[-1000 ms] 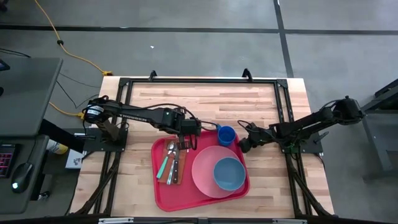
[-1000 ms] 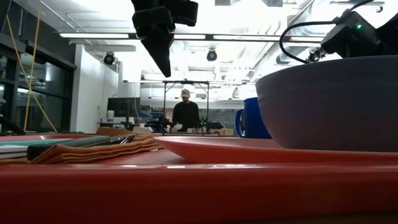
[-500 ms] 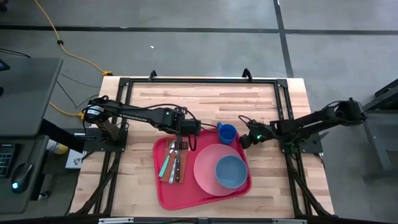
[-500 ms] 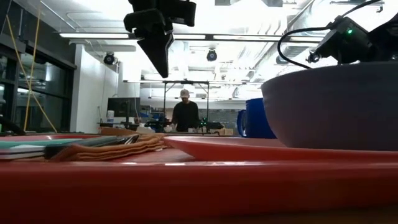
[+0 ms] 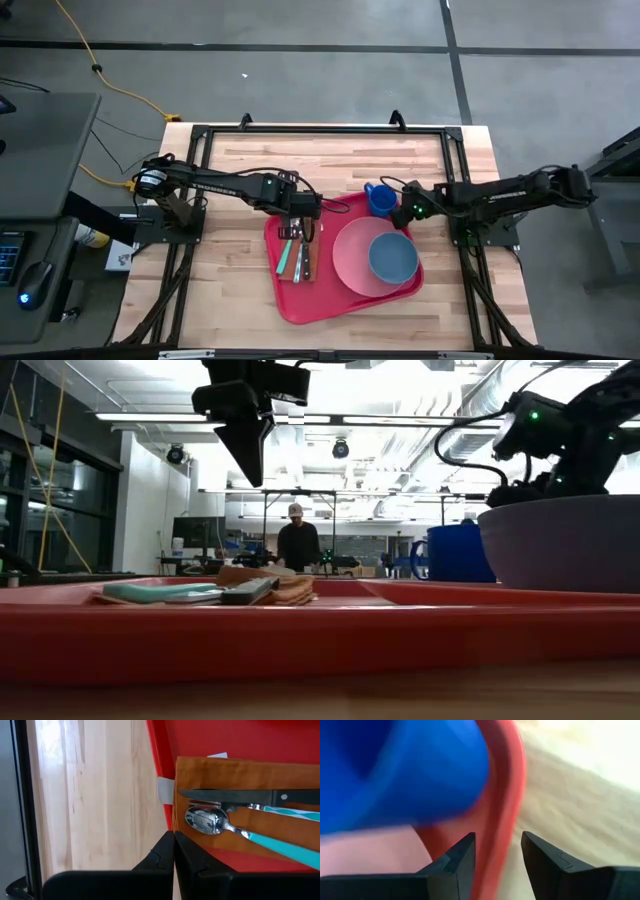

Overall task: Set up tray
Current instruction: Adjust the red serving tray on the table, then adjust the knife on the orange napkin

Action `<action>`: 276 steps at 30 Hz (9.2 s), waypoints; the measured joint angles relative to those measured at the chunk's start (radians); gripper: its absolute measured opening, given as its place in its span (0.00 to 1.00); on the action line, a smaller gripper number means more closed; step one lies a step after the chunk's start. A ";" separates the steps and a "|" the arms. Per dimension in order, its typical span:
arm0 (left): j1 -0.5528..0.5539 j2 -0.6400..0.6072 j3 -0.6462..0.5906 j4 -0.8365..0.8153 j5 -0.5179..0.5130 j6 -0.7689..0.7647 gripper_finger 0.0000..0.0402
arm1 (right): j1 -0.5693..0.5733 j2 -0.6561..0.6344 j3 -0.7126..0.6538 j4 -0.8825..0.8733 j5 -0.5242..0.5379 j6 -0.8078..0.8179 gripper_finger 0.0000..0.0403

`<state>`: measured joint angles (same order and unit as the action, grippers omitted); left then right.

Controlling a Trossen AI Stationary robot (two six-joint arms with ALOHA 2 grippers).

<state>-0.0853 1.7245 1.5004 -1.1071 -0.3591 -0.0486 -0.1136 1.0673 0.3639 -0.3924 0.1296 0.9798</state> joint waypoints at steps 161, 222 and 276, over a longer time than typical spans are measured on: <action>0.124 -0.407 -0.677 0.768 0.350 0.009 0.11 | 0.372 1.028 1.112 -0.006 -0.283 -0.445 0.00; 0.124 -0.407 -0.677 0.769 0.347 -0.009 0.11 | 0.461 1.034 1.206 -0.230 -0.440 -0.515 0.00; 0.124 -0.407 -0.677 0.764 0.304 -0.012 0.11 | 0.237 0.977 1.230 -0.455 -0.330 -0.632 0.00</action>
<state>0.0391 1.3170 0.8234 -0.3435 -0.0547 -0.0608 0.1238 2.0441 1.5936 -0.8478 -0.1999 0.3481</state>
